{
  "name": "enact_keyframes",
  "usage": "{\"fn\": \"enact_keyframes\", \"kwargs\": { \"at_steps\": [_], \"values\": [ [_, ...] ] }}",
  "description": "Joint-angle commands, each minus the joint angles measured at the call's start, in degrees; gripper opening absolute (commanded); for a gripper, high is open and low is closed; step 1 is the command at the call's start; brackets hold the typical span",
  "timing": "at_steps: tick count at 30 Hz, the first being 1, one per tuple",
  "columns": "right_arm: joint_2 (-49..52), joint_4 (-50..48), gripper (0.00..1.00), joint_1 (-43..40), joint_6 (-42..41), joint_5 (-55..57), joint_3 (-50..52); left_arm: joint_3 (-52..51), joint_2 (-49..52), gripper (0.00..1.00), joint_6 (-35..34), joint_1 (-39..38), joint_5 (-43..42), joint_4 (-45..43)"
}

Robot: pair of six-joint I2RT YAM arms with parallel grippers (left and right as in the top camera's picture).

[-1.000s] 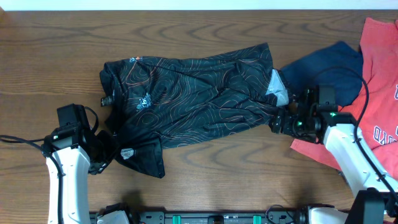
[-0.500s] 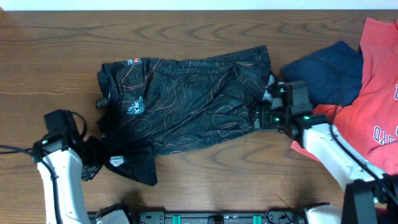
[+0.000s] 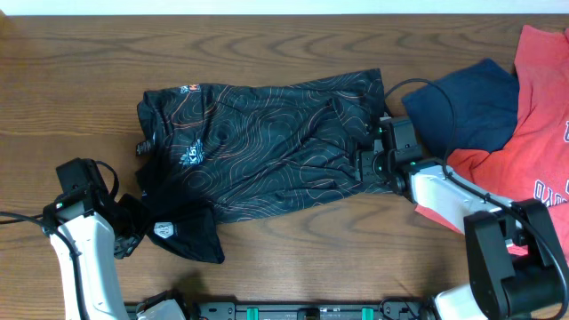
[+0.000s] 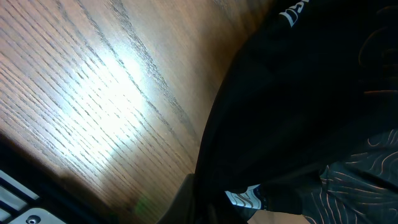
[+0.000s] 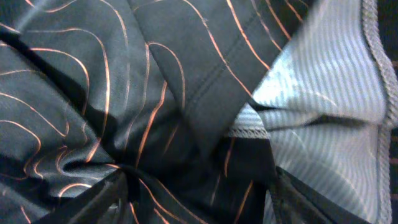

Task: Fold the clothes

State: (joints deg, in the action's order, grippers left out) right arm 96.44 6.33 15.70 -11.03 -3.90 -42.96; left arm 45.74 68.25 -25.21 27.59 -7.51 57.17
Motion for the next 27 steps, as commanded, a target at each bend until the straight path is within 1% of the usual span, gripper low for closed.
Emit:
{"fn": "enact_keyframes", "kwargs": {
  "at_steps": [1, 3, 4, 7, 9, 12, 14, 18, 23, 27],
  "values": [
    [1.3, -1.4, 0.45, 0.4, -0.1, 1.1, -0.4, 0.9, 0.2, 0.06, 0.8, 0.3, 0.0, 0.2],
    [1.3, -2.1, 0.12, 0.4, -0.2, 1.1, -0.8, 0.9, 0.2, 0.06, 0.8, 0.3, 0.0, 0.2],
    [1.3, -2.0, 0.02, 0.4, -0.5, 1.1, -1.3, 0.9, 0.2, 0.06, 0.8, 0.3, 0.0, 0.2],
    [0.9, -1.1, 0.01, 0.4, -0.8, 1.6, -3.3, 0.9, 0.2, 0.06, 0.8, 0.3, 0.0, 0.2],
    [0.1, 0.0, 0.06, 0.4, -1.2, 3.1, -4.9, 0.9, 0.2, 0.06, 0.8, 0.3, 0.0, 0.2],
    [-1.2, 2.3, 0.08, 0.0, -1.2, 5.9, -7.3, 0.9, 0.2, 0.06, 0.8, 0.3, 0.0, 0.2],
    [-2.2, 4.2, 0.08, -0.9, -1.2, 8.6, -8.7, 0.9, 0.2, 0.06, 0.8, 0.3, 0.1, 0.2],
    [-3.1, 5.2, 0.01, -3.4, -1.2, 10.8, -10.2, 0.9, 0.2, 0.06, 0.8, 0.3, 0.1, 0.2],
    [-3.1, 2.8, 0.01, -5.9, -1.8, 9.2, -10.4, 0.9, 0.2, 0.06, 0.8, 0.3, 0.1, 0.2],
    [-3.1, 4.0, 0.01, -6.1, -1.6, 6.6, -10.4, 0.9, 0.2, 0.06, 0.8, 0.3, 0.1, 0.2]
  ]
}}
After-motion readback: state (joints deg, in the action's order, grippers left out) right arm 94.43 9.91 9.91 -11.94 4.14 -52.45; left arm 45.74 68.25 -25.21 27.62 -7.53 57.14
